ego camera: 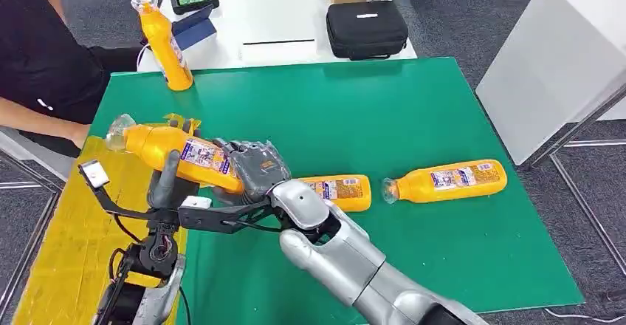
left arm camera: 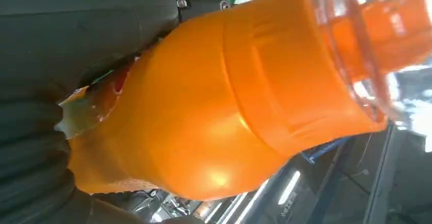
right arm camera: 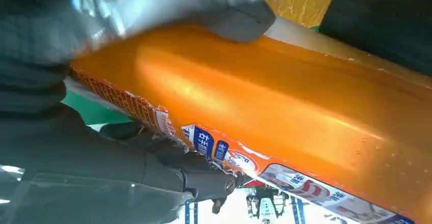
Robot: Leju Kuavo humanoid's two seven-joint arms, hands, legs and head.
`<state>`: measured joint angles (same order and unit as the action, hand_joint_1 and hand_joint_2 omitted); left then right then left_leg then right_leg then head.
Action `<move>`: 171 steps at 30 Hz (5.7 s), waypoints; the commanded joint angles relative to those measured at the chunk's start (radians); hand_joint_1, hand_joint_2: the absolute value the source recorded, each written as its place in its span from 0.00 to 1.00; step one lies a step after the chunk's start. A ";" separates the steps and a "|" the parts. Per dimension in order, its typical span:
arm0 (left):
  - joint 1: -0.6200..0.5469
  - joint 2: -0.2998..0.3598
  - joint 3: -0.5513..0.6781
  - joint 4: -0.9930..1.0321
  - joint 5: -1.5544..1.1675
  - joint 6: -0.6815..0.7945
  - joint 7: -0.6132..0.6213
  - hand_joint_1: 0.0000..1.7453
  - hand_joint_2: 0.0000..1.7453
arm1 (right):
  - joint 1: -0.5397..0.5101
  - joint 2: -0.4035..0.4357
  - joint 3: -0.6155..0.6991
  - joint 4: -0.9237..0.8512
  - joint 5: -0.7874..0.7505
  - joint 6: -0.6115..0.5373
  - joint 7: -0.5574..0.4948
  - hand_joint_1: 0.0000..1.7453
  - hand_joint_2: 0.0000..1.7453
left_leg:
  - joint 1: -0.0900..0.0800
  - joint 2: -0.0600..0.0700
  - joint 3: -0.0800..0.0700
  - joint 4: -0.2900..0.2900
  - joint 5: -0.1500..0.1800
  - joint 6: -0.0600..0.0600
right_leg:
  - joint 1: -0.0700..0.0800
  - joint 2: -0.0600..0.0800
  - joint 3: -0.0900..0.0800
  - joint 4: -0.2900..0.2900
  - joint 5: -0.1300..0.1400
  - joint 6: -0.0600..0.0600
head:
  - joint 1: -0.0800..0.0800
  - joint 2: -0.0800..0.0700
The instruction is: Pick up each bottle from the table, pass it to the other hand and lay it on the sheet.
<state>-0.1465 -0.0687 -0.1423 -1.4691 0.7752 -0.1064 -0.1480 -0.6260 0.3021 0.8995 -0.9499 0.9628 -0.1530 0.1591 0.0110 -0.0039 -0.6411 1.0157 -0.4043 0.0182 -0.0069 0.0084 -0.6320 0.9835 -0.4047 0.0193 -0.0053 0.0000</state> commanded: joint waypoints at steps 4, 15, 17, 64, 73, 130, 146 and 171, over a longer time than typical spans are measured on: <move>-0.028 -0.002 -0.088 0.004 -0.005 0.040 -0.021 0.00 1.00 | -0.036 -0.011 0.068 0.078 0.026 0.057 0.037 1.00 1.00 | 0.000 -0.002 0.006 0.000 -0.002 0.000 | 0.001 -0.003 0.007 0.000 -0.003 0.000 | 0.000 0.000; -0.035 -0.016 -0.085 -0.023 -0.001 0.070 -0.039 1.00 1.00 | -0.011 -0.009 0.037 0.066 0.036 0.089 0.043 1.00 1.00 | 0.000 -0.003 0.005 0.000 -0.002 0.000 | 0.001 -0.005 0.006 -0.001 -0.003 0.000 | 0.000 0.000; -0.036 -0.018 -0.080 -0.026 -0.001 0.073 -0.040 1.00 1.00 | -0.011 -0.007 0.037 0.069 0.037 0.092 0.043 1.00 1.00 | 0.001 -0.004 0.006 0.000 -0.002 0.000 | 0.001 -0.005 0.008 0.000 -0.004 -0.001 | 0.000 0.000; -0.113 0.127 0.141 0.341 -1.617 0.793 -0.177 1.00 1.00 | 0.178 -0.298 -0.400 -0.276 -0.101 -0.094 -0.104 0.00 0.00 | 0.000 -0.004 0.005 -0.002 0.000 0.000 | 0.000 -0.005 0.006 -0.002 -0.001 0.000 | 0.000 0.000; -0.230 0.150 -0.046 0.604 -2.046 0.615 0.170 1.00 1.00 | 0.179 -0.313 -0.355 -0.277 -0.120 -0.018 -0.080 0.00 0.00 | -0.001 -0.002 0.008 -0.001 -0.002 -0.001 | 0.000 -0.005 0.010 -0.001 -0.003 -0.001 | 0.000 0.000; -0.081 0.091 0.008 0.140 -0.934 0.342 -0.264 0.00 0.00 | -0.095 -0.218 -0.082 0.475 0.066 0.246 -0.145 0.00 1.00 | 0.000 -0.004 0.001 0.000 0.002 0.001 | 0.000 -0.006 0.004 0.000 0.000 0.000 | 0.000 0.000; -0.168 0.087 -0.032 0.213 -0.827 0.389 -0.280 0.00 0.00 | 0.021 -0.193 0.065 0.548 0.110 0.286 -0.175 1.00 1.00 | 0.001 -0.004 0.021 -0.004 -0.003 -0.004 | 0.002 -0.003 0.021 -0.005 -0.001 -0.001 | 0.000 0.000; -0.039 0.101 0.078 0.158 -0.357 0.117 -0.150 0.00 1.00 | 0.101 -0.323 -0.334 -0.070 -0.360 0.081 -0.209 1.00 1.00 | 0.000 0.003 0.025 -0.001 -0.004 -0.003 | 0.000 0.003 0.023 -0.003 -0.001 -0.002 | -0.001 0.000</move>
<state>-0.2599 0.0236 -0.1435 -1.3035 0.2835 0.0677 -0.2964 -0.6391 0.0859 0.8207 -0.5784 0.8942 -0.0685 0.0264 0.0111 -0.0005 -0.6168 1.0156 -0.4086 0.0153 -0.0067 0.0131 -0.6093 0.9825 -0.4060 0.0177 -0.0061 0.0000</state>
